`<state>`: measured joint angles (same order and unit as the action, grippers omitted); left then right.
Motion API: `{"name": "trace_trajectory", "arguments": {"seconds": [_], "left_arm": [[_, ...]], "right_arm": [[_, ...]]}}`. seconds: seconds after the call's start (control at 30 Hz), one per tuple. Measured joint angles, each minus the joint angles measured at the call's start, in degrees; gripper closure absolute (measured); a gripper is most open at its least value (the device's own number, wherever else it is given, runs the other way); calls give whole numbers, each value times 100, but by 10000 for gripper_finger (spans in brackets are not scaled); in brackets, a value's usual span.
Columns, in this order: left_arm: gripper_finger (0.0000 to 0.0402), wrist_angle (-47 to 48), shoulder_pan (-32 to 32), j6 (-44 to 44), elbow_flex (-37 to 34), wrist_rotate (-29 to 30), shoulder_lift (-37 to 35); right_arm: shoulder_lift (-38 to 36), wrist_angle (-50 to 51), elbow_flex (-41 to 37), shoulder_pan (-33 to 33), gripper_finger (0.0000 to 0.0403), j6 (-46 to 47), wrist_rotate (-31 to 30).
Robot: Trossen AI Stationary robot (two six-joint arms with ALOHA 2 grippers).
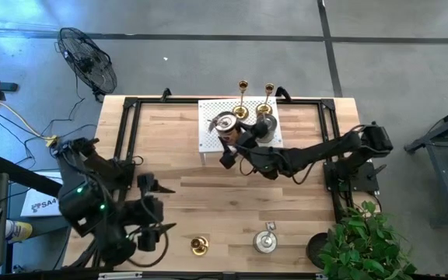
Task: Pick & Place candle stick holders
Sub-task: Put the left silver candle on the shelf aligned with the other silver candle
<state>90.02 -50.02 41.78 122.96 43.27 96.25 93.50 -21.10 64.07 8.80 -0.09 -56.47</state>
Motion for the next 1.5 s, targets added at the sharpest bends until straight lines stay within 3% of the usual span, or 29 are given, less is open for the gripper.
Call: {"name": "trace_trajectory", "arguments": {"seconds": [0.47, 0.6, 0.83, 1.5], "left_arm": [[9, 0, -529, 518, -4, 461, 2], [9, 0, -529, 582, -7, 431, 2], [9, -4, -514, 933, -344, 613, 13], [9, -42, -512, 1847, -660, 1400, 9]], "right_arm": [[858, -1336, 0, -36, 49, -531, -1030], [967, -1373, 0, -124, 49, -536, -1055], [972, -1356, 0, -139, 49, -763, -1764], [974, -94, -2, -295, 49, 772, -1672]]}}
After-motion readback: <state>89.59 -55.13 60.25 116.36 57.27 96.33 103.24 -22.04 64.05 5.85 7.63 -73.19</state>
